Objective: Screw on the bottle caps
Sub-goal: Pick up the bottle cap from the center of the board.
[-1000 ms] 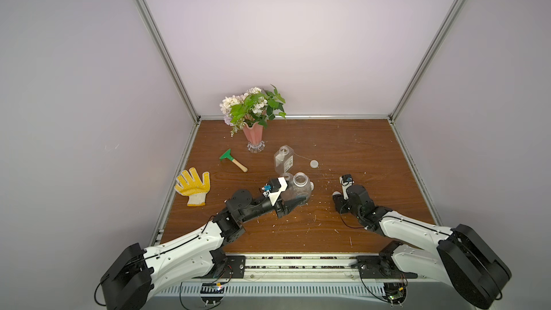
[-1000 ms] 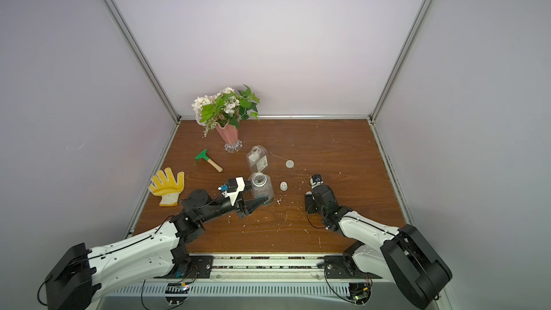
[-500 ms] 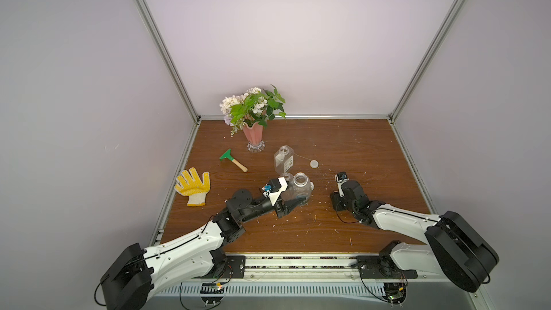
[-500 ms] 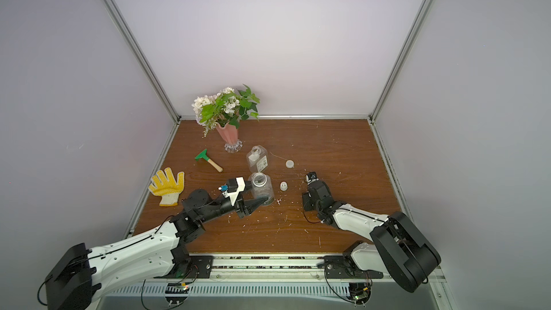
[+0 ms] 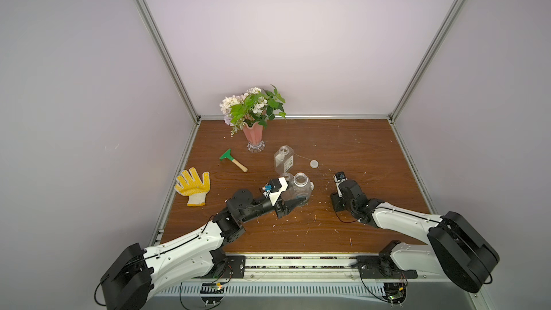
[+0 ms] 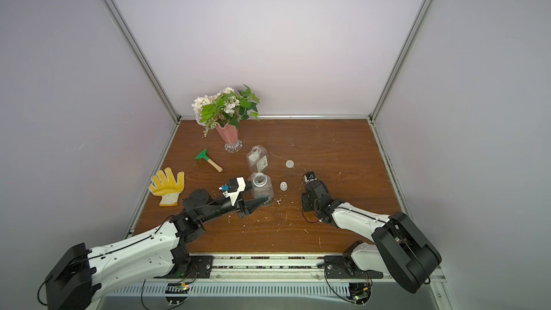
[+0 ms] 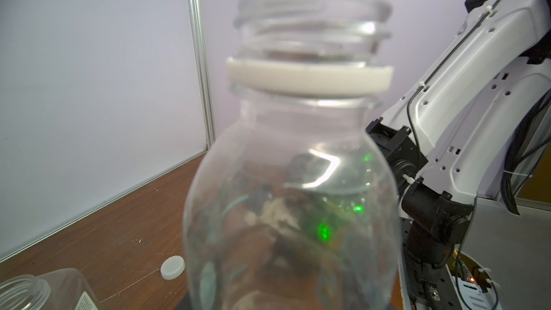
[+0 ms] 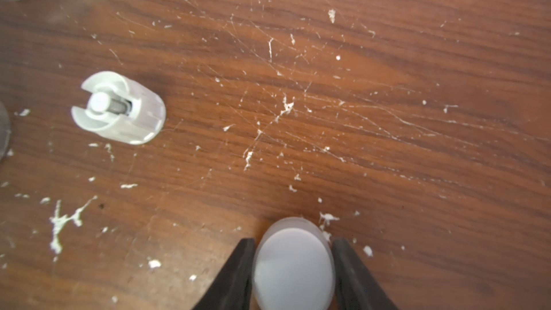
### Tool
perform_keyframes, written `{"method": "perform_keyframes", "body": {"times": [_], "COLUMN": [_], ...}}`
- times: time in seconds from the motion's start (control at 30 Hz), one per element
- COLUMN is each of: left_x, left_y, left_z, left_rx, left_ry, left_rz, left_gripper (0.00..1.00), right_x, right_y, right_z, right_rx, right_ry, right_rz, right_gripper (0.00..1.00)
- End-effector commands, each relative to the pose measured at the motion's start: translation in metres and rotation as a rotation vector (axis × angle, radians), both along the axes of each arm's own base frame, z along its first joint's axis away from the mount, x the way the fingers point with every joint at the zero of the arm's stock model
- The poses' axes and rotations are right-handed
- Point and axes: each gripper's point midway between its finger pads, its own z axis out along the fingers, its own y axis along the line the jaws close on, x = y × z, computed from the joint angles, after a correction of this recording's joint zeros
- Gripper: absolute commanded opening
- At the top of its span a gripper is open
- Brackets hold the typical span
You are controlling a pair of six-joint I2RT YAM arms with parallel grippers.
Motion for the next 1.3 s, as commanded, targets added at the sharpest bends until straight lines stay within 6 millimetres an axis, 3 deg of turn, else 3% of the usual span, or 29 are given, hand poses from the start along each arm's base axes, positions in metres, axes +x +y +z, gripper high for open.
{"method": "perform_keyframes", "body": {"times": [0.0, 0.17, 0.4, 0.7, 0.8, 0.9, 1.27], "left_x": [-0.003, -0.001, 0.001, 0.008, 0.012, 0.016, 0.017], "left_y": [-0.001, -0.003, -0.012, -0.031, -0.035, -0.037, -0.044], "left_z": [0.009, 0.005, -0.005, -0.021, -0.028, -0.034, -0.039], "left_rx": [-0.015, -0.005, -0.004, 0.006, 0.019, 0.034, 0.046], "left_ry": [-0.031, -0.023, 0.000, 0.057, 0.073, 0.082, 0.065], "left_rz": [-0.008, -0.002, -0.033, -0.071, -0.067, -0.056, -0.050], "left_gripper": [0.55, 0.56, 0.55, 0.53, 0.53, 0.52, 0.51], "right_x": [0.006, 0.007, -0.003, -0.031, -0.040, -0.045, -0.055], "right_y": [0.001, 0.009, 0.026, 0.060, 0.071, 0.080, 0.113], "right_z": [0.022, 0.067, 0.188, 0.315, 0.335, 0.341, 0.308], "right_rx": [0.009, 0.042, 0.148, 0.258, 0.273, 0.268, 0.178], "right_ry": [-0.036, -0.078, -0.216, -0.250, -0.242, -0.226, -0.153], "right_rz": [-0.017, 0.031, 0.186, 0.434, 0.497, 0.538, 0.614], "right_gripper": [0.45, 0.44, 0.44, 0.43, 0.42, 0.42, 0.42]}}
